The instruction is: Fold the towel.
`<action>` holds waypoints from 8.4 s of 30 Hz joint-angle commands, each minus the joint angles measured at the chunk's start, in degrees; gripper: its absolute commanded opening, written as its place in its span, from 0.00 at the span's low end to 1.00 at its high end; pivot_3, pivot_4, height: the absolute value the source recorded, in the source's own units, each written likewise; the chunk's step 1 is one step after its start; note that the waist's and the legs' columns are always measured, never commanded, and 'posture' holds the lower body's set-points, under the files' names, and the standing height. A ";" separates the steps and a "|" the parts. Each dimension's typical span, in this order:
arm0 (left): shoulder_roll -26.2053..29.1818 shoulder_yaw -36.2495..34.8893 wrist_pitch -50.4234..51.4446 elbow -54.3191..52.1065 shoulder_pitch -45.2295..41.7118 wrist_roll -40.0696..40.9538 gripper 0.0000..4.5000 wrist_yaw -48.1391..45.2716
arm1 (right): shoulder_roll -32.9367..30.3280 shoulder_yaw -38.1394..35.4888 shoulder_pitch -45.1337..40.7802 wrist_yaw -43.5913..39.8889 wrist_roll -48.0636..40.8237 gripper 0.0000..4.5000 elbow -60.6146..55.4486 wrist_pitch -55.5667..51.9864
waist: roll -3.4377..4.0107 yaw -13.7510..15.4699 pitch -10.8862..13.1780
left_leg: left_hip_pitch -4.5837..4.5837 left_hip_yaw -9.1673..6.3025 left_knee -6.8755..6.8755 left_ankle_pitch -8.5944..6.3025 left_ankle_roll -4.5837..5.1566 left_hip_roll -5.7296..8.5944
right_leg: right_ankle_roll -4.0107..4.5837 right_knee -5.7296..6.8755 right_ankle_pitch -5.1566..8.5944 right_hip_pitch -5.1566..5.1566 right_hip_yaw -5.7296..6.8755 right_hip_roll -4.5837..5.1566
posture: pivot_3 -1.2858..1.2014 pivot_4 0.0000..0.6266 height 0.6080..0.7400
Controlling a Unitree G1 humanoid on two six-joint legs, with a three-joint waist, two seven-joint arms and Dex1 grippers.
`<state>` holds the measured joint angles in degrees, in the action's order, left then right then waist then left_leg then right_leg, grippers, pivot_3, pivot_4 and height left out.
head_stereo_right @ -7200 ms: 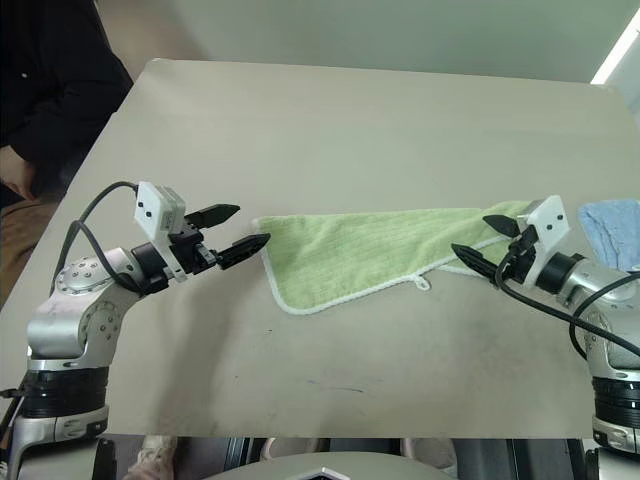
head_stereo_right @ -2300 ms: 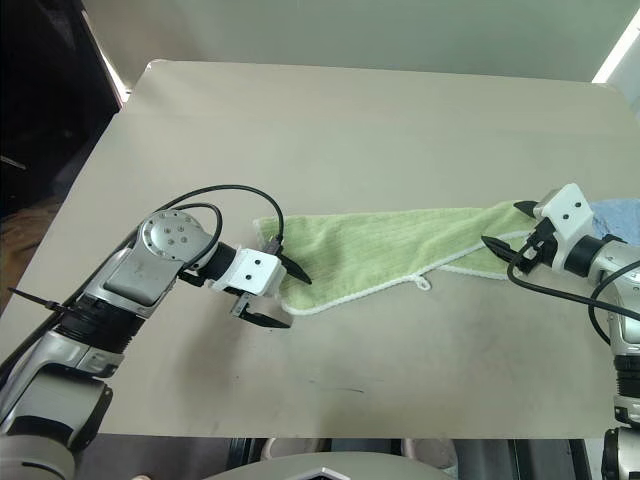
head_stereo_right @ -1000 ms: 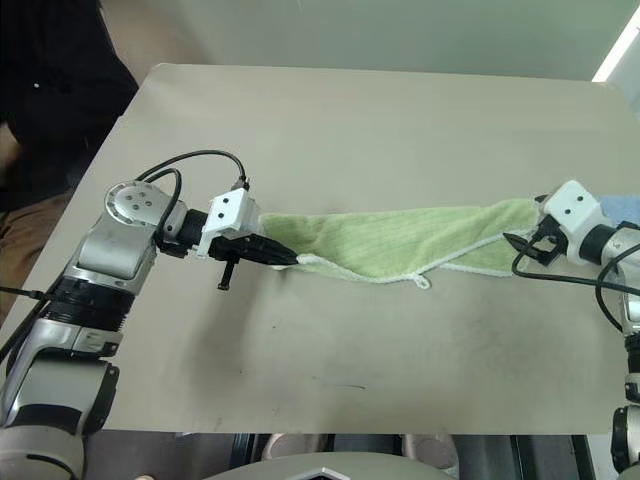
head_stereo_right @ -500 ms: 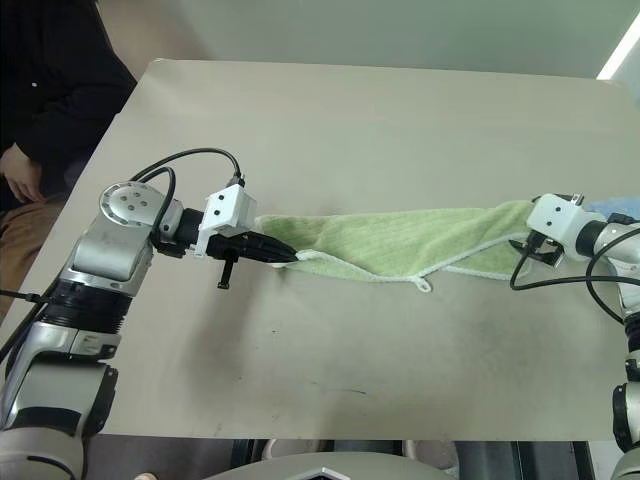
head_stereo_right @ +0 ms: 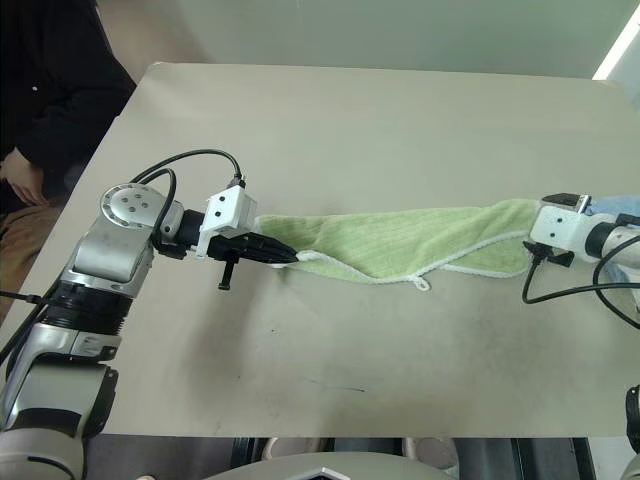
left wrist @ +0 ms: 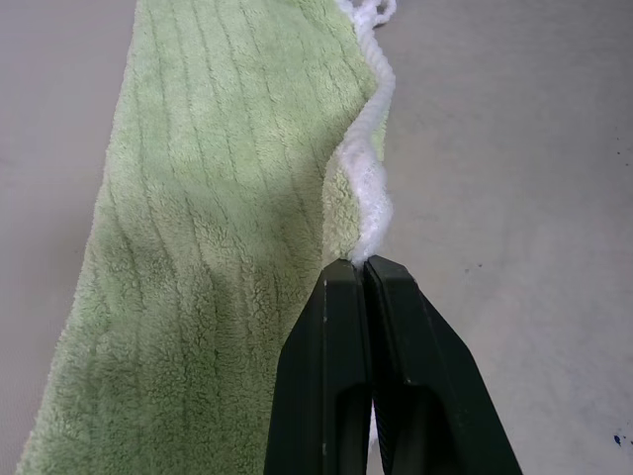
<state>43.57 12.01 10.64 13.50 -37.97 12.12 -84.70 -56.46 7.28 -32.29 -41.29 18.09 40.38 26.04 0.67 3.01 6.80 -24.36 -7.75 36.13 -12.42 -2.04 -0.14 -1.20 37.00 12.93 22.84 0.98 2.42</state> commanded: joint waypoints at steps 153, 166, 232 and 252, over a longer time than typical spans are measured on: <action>2.25 -21.26 15.23 18.97 -5.68 7.81 0.00 27.86 | 0.56 -9.77 -2.15 -20.09 -26.88 0.00 -20.37 -33.59 | -0.15 -1.64 0.32 | 0.73 1.83 0.94 0.26 0.94 -0.27 | 0.24 0.58 -0.17 -0.22 -1.41 -0.14 | 0.52 0.24 1.00; -6.51 -15.55 0.83 48.93 -23.36 -3.90 0.00 34.12 | 10.11 -0.45 -22.09 -9.52 -12.18 0.00 12.56 -24.25 | -0.13 -1.40 0.32 | -0.37 1.85 0.66 0.65 0.31 -0.27 | -0.35 0.11 -0.70 0.78 -1.38 -0.11 | 0.52 0.24 1.00; -4.41 -15.22 1.65 52.14 -24.89 -7.66 0.00 38.78 | 15.87 1.84 -30.52 -6.53 -9.43 0.00 20.65 -24.88 | -0.12 -1.86 0.35 | -0.30 2.09 0.39 0.76 0.81 -0.40 | 0.02 0.86 -0.95 1.29 -1.51 -0.13 | 0.52 0.24 1.00; -5.69 -15.04 -3.01 58.68 -26.43 -12.55 0.92 42.76 | 18.02 0.90 -33.10 -1.86 -6.33 0.68 28.24 -17.14 | -0.12 -1.75 0.35 | -1.05 2.11 -0.01 1.11 0.20 -0.43 | -0.02 0.14 -0.85 1.88 -1.44 -0.14 | 0.52 0.24 1.00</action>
<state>36.63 -1.75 8.81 72.54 -63.48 -0.44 -42.26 -36.95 9.77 -64.17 -43.25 12.52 69.97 7.28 0.56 1.25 7.15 -25.42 -5.63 36.12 -11.32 -1.82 -0.57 -1.22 37.14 12.08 24.72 -0.46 2.29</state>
